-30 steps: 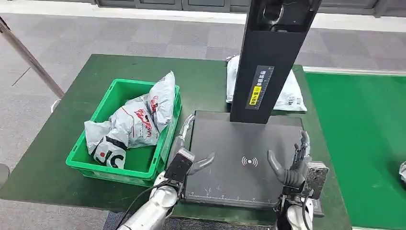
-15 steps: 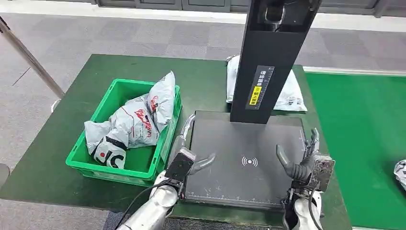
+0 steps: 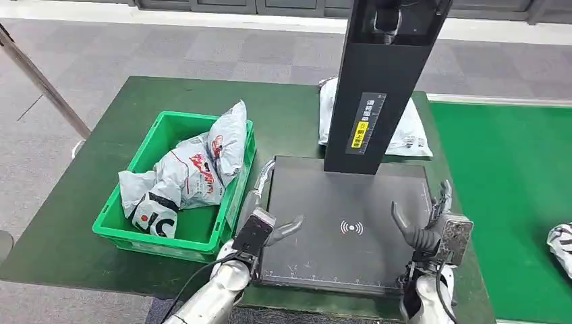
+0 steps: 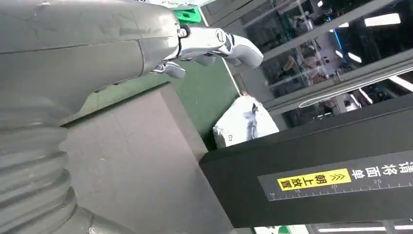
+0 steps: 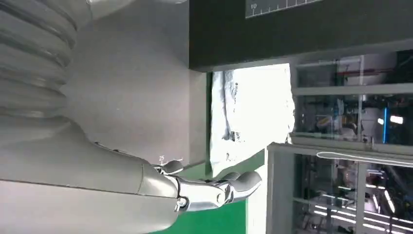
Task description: Moved the parcel from conveyor to table for the left to box.
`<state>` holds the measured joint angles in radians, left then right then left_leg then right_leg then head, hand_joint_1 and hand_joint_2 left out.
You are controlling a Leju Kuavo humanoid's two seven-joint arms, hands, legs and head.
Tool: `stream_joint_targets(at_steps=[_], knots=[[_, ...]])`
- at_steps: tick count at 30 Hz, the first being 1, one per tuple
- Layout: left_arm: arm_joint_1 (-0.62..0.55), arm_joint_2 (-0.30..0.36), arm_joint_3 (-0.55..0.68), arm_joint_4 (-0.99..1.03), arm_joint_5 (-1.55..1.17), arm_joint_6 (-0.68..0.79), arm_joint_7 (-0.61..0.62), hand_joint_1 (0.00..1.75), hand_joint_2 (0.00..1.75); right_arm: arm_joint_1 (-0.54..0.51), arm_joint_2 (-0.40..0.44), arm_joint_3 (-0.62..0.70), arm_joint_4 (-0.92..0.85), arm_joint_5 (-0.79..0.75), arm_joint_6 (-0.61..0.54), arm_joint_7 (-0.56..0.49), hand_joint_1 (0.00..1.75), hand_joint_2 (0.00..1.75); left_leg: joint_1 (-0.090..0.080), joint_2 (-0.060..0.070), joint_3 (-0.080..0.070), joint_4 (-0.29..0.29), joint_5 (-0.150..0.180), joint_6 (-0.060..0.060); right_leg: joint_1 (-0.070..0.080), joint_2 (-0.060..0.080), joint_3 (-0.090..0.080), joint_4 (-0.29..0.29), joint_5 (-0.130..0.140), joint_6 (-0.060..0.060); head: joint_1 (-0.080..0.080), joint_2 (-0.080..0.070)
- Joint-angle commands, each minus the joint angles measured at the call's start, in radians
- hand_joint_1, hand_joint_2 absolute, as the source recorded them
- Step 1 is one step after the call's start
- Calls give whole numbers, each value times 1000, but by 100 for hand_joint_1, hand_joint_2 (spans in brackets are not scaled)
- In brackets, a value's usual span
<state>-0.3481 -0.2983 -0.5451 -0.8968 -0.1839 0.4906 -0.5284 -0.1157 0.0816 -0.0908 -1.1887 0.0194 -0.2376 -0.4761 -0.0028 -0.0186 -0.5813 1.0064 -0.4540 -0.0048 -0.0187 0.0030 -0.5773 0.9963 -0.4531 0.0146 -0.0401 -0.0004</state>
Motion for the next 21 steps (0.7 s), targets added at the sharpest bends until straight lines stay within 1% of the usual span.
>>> stream_joint_targets(at_steps=[1, 13, 21], knots=[[-21, 15, 17, 56, 23, -32, -29, 0, 175, -36, -21, -48, 119, -35, 13, -30, 0, 175, 1, 2, 3, -2, 0, -1, 1, 0, 3, -3, 1, -1, 0, 0], [-24, 22, 4, 71, 49, -39, -42, 0, 175, -17, -22, -34, 95, -37, 2, -27, 0, 175, 1, 2, 2, -1, 0, -1, 1, 1, 2, -2, 1, -1, 0, 0], [-18, 31, 1, 59, 79, -26, -32, 0, 175, -57, -41, -43, 155, -24, -45, -29, 0, 175, 1, 3, 2, -1, 0, -1, 1, 2, 2, -2, 1, -1, 0, 0]])
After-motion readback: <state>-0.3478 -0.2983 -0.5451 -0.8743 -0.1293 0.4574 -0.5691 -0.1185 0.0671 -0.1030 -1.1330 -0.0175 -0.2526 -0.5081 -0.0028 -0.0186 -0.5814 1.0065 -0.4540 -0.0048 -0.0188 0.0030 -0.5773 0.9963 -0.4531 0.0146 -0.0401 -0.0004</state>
